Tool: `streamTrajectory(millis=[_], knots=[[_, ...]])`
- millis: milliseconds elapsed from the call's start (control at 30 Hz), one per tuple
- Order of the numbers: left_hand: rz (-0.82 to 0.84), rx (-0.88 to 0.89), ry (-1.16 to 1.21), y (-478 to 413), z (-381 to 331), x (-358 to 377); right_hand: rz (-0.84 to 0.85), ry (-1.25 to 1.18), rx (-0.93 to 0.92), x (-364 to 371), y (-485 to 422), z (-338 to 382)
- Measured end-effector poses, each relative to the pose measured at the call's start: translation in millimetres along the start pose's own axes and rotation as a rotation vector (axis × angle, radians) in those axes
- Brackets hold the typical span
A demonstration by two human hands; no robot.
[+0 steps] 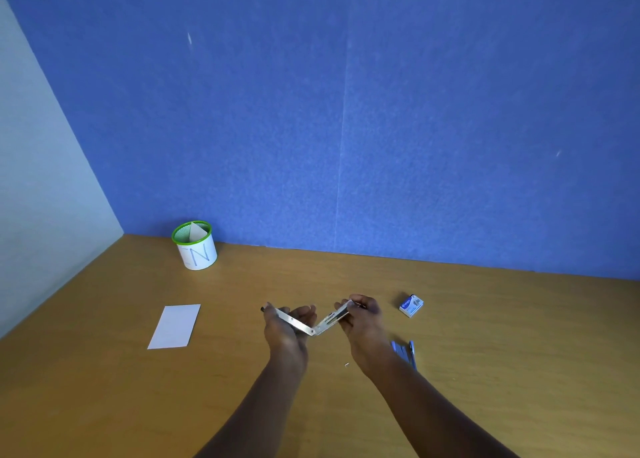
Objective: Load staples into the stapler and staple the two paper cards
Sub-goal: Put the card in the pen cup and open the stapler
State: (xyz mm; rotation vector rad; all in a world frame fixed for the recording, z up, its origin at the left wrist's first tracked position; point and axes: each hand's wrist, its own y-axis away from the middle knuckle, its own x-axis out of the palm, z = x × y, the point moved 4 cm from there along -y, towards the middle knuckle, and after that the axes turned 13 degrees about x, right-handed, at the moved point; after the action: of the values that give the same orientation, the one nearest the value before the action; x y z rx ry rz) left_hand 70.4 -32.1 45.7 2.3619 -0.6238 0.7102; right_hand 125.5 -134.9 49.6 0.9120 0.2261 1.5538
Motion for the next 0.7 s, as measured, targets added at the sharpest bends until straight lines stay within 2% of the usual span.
streamTrajectory(millis=[100,300,700], knots=[[0.034,-0.053,0.001,3,3,-3,0.043,-0.188,-0.003,-7,4,6],[0.139,-0.216,-0.06,11,14,-14,0.065,-0.322,0.003,-21,2,19],[0.121,-0.196,-0.161,4,13,-25,0.014,-0.353,0.027,-40,-6,31]])
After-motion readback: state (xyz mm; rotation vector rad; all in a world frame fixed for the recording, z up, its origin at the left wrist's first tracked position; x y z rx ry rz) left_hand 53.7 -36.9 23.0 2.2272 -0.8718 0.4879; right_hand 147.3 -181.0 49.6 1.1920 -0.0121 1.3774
